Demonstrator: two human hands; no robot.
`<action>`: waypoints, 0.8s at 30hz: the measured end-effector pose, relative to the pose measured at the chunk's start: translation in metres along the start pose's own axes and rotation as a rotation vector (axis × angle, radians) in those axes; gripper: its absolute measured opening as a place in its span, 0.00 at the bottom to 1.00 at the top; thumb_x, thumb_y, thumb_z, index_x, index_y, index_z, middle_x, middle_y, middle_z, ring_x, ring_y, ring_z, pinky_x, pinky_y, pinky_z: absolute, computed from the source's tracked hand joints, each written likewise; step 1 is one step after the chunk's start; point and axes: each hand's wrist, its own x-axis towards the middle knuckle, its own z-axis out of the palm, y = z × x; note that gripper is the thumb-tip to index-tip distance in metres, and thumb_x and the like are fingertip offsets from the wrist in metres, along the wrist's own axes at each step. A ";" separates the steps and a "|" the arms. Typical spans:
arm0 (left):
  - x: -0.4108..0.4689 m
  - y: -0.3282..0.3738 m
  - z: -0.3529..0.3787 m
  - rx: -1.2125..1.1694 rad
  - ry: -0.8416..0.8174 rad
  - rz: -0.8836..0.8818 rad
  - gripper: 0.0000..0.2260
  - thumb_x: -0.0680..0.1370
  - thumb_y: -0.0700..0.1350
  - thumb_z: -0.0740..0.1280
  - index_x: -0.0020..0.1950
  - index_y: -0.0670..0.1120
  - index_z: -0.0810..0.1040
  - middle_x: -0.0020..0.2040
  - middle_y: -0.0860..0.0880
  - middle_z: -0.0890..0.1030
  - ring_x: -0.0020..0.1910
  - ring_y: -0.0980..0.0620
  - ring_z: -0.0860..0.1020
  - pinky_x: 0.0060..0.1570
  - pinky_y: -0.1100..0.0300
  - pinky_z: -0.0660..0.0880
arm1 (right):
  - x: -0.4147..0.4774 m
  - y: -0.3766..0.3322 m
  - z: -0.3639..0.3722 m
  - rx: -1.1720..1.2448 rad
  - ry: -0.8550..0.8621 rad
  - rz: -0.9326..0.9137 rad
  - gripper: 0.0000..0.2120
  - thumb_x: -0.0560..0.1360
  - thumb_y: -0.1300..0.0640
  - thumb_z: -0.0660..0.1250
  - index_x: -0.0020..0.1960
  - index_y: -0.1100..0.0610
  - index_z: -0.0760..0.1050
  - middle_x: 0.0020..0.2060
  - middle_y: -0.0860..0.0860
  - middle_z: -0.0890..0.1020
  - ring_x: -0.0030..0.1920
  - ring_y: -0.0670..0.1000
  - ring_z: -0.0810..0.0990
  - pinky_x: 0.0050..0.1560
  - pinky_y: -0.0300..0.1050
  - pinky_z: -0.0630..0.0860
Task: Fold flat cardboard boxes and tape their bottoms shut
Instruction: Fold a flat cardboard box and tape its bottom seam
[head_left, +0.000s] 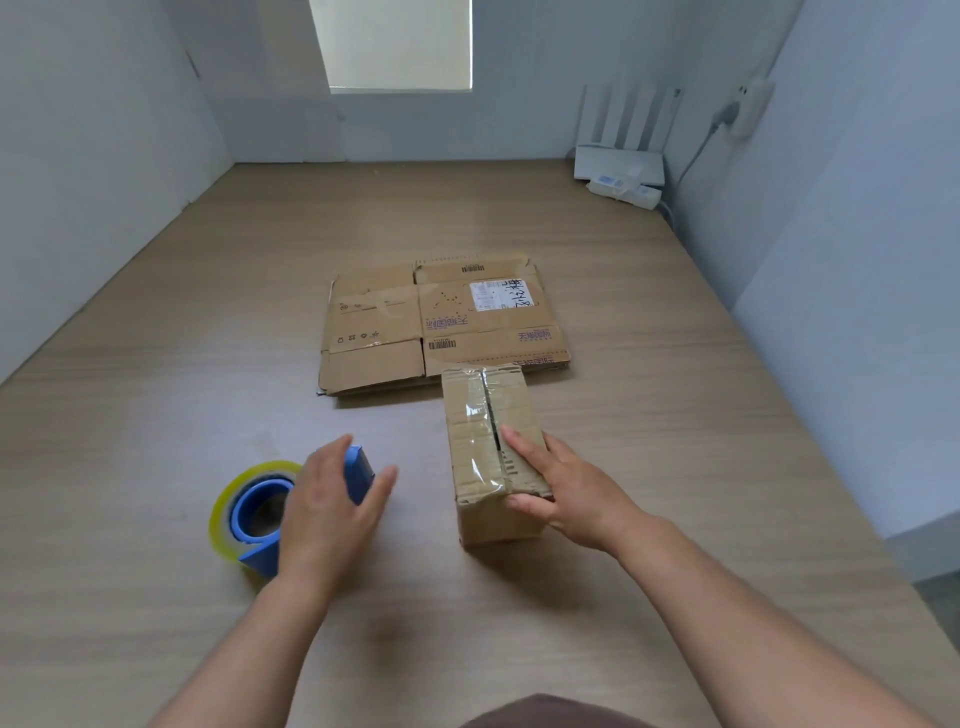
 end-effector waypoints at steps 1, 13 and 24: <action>0.003 -0.006 -0.001 0.094 0.064 -0.052 0.29 0.74 0.57 0.69 0.69 0.43 0.68 0.66 0.43 0.73 0.64 0.44 0.71 0.61 0.47 0.70 | 0.001 0.001 0.000 -0.001 0.001 0.002 0.37 0.74 0.38 0.65 0.75 0.34 0.46 0.76 0.46 0.55 0.71 0.51 0.64 0.68 0.47 0.66; 0.028 -0.035 -0.002 0.442 -0.225 -0.476 0.28 0.69 0.65 0.70 0.54 0.42 0.73 0.44 0.46 0.79 0.43 0.45 0.77 0.39 0.57 0.71 | -0.002 -0.001 -0.006 -0.109 -0.013 0.050 0.39 0.70 0.30 0.62 0.69 0.24 0.38 0.76 0.46 0.52 0.73 0.51 0.62 0.66 0.47 0.66; 0.041 0.005 -0.069 -0.196 -0.379 -0.184 0.12 0.68 0.55 0.76 0.45 0.56 0.76 0.41 0.52 0.81 0.40 0.52 0.80 0.33 0.60 0.73 | -0.003 -0.023 -0.034 -0.058 0.137 -0.008 0.43 0.67 0.26 0.47 0.77 0.43 0.48 0.78 0.49 0.49 0.76 0.50 0.49 0.75 0.51 0.50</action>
